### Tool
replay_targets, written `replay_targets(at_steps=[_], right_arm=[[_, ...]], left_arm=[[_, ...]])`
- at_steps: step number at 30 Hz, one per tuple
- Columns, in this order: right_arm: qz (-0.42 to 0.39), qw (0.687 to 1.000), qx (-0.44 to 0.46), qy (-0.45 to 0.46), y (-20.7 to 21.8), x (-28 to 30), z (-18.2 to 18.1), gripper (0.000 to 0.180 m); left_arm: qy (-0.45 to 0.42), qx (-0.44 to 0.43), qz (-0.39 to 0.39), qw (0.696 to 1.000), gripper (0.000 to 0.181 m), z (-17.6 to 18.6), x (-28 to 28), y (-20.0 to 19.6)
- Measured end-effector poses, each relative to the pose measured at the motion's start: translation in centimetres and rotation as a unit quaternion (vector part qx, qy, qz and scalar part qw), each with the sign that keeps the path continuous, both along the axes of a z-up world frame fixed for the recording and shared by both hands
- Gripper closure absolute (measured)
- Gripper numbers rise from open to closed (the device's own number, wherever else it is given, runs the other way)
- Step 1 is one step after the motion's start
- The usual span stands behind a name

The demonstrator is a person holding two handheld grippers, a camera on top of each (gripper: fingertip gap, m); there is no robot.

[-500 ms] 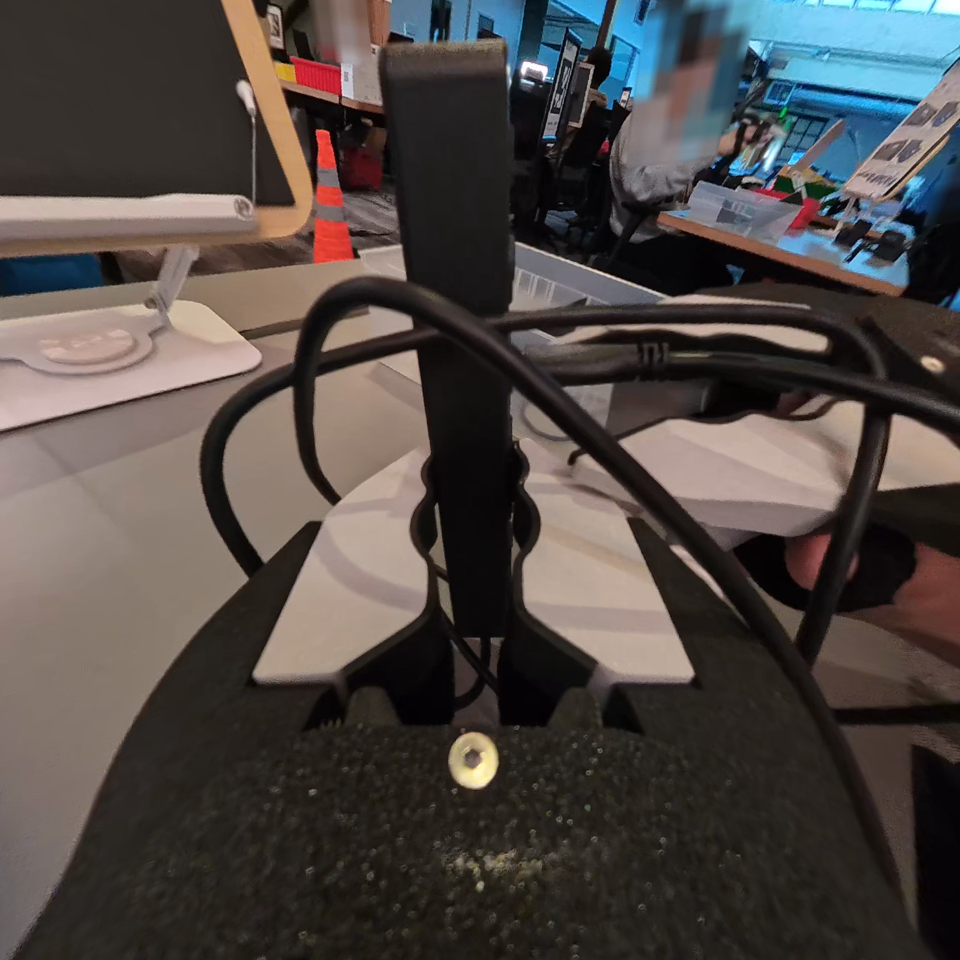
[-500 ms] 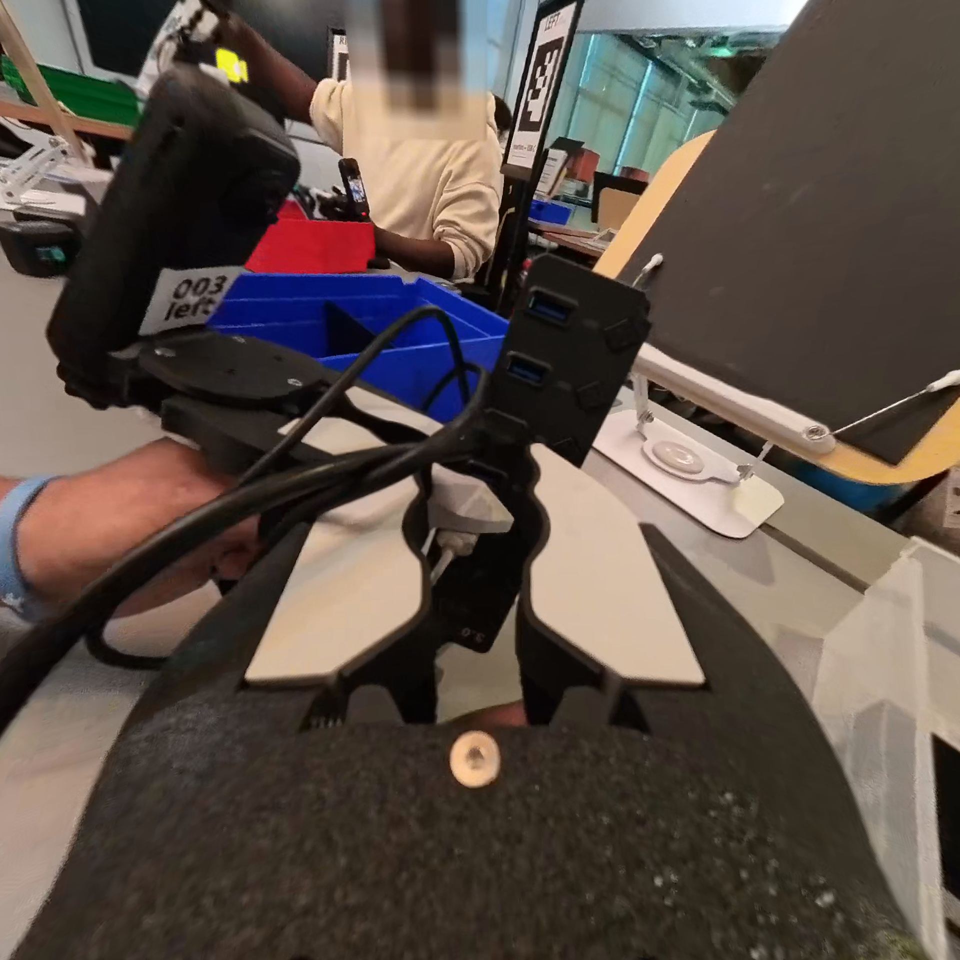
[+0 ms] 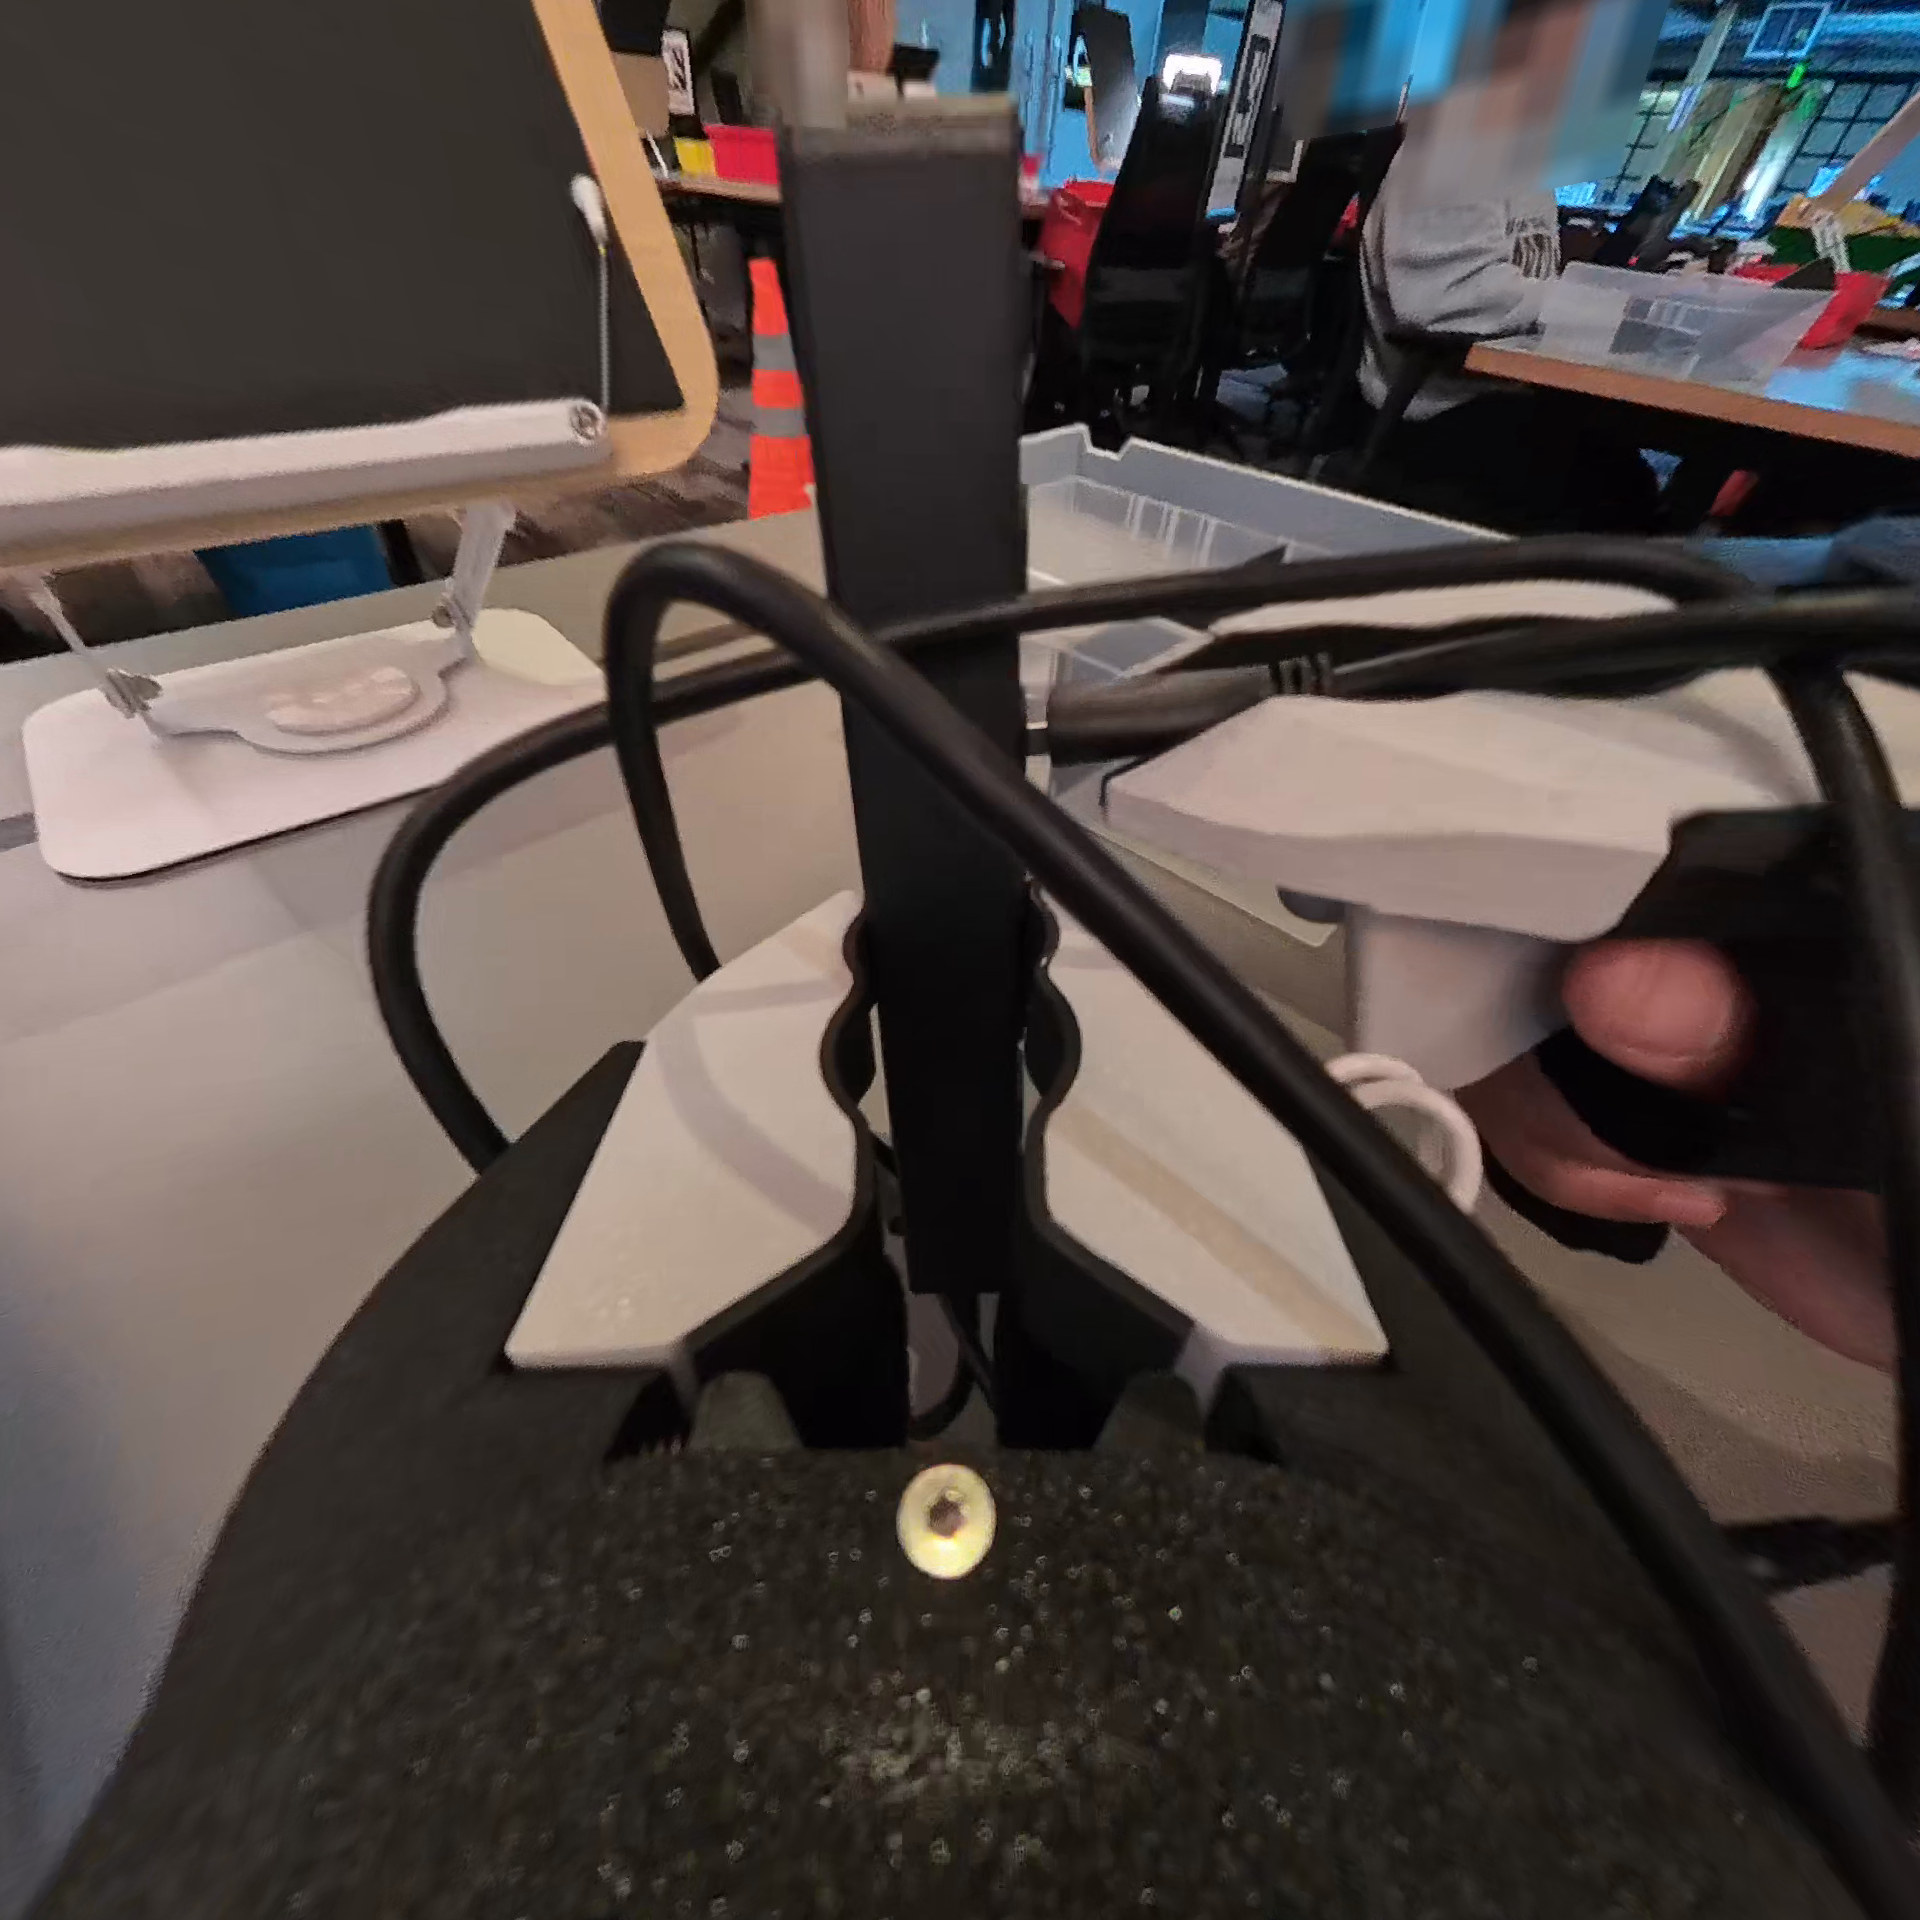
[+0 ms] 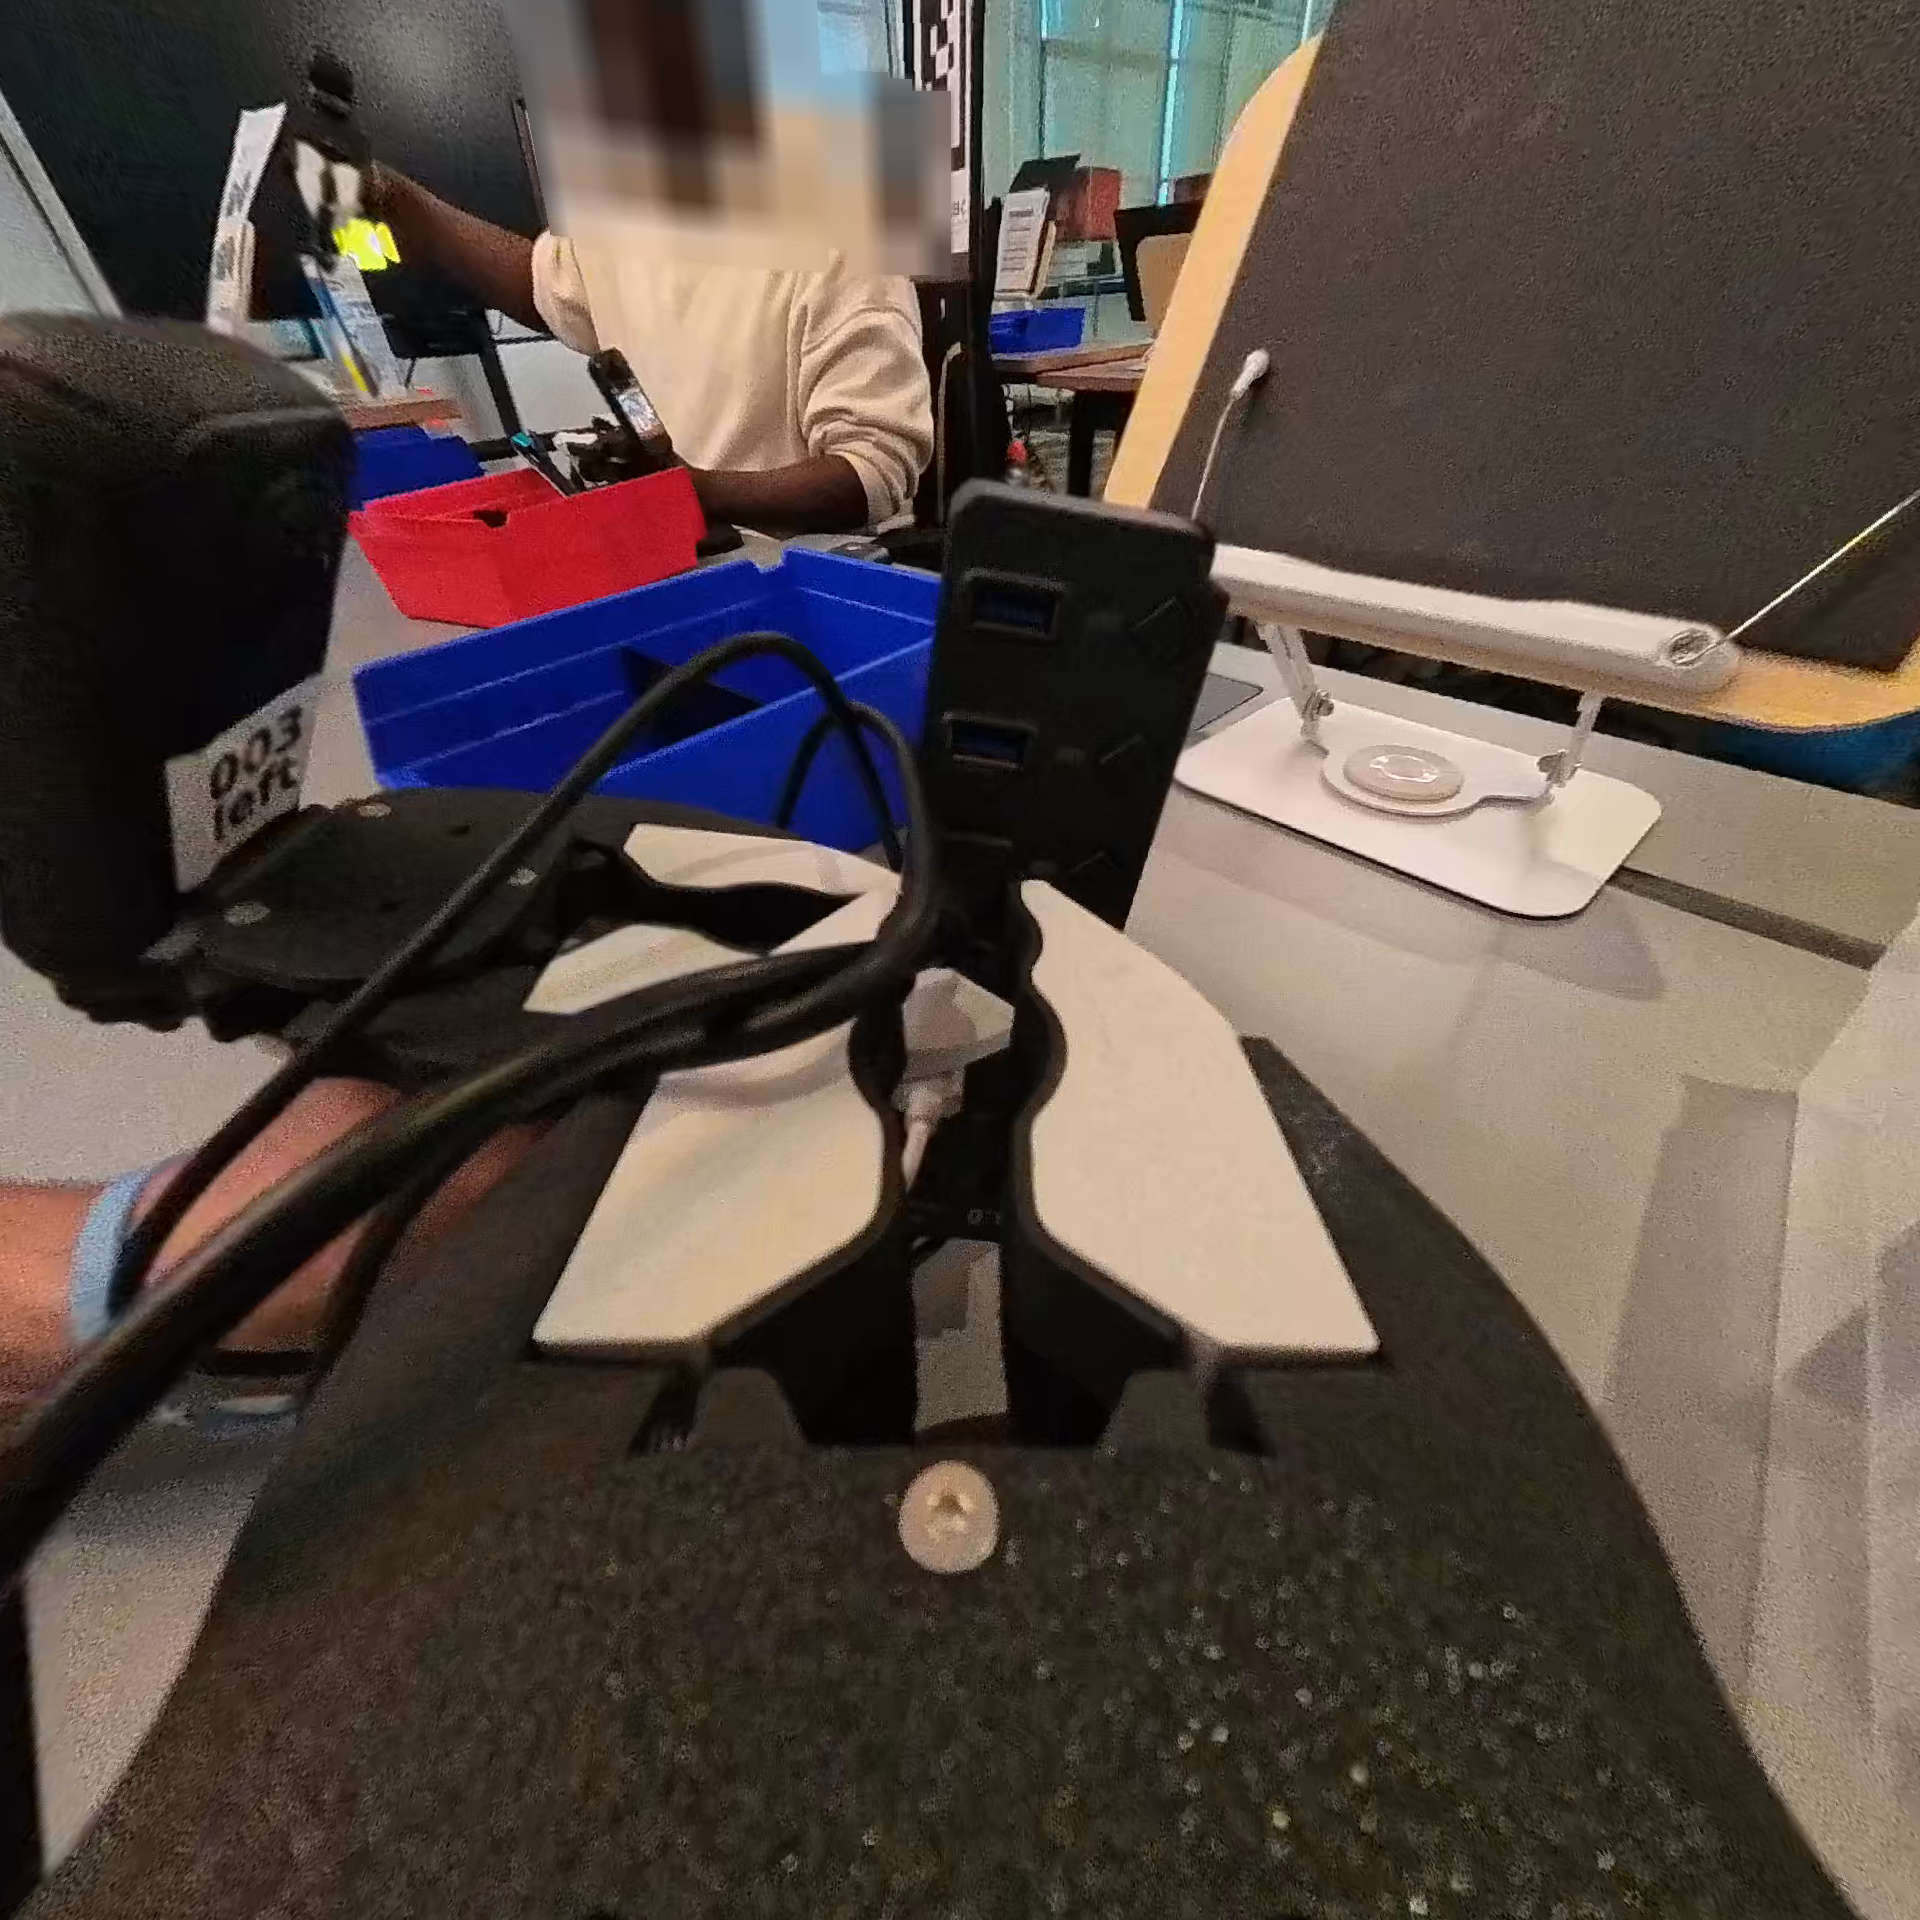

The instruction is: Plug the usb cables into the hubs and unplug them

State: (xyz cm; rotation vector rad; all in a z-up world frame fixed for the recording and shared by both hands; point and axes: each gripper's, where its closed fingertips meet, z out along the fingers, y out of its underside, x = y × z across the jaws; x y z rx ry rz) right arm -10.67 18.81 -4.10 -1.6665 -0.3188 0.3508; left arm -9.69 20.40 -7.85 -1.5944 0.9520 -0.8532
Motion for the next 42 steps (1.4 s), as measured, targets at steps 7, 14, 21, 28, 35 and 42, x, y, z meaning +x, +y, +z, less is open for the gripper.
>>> replay_targets(at_steps=[7,14,21,28,35,42], right_arm=[[-0.035,0.998,0.013,-0.050,-0.2,0.3,0.0,0.166],[-0.048,0.996,0.050,-0.061,-2.0,1.7,1.0,0.180],[-0.002,0.991,-0.125,-0.053,-0.2,4.7,-1.7,0.180],[0.069,0.978,-0.125,-0.151,-1.9,3.2,-1.9,0.168],[0.121,0.969,-0.145,-0.158,-2.3,0.0,-4.5,0.160],[0.109,0.981,-0.131,-0.095,-1.5,0.6,-3.1,0.153]], left_arm=[[-0.005,-0.029,-0.007,1.000,0.155,0.2,-0.1,0.1],[-0.034,-0.072,0.087,0.993,0.156,0.2,-4.6,6.2],[-0.015,-0.076,0.055,0.995,0.156,0.5,-4.0,5.8],[0.003,-0.137,0.043,0.990,0.156,-1.6,-4.0,6.3],[0.018,-0.144,0.037,0.989,0.156,-1.7,-3.9,5.9],[-0.043,-0.162,0.002,0.986,0.156,-0.1,-3.6,5.4]])
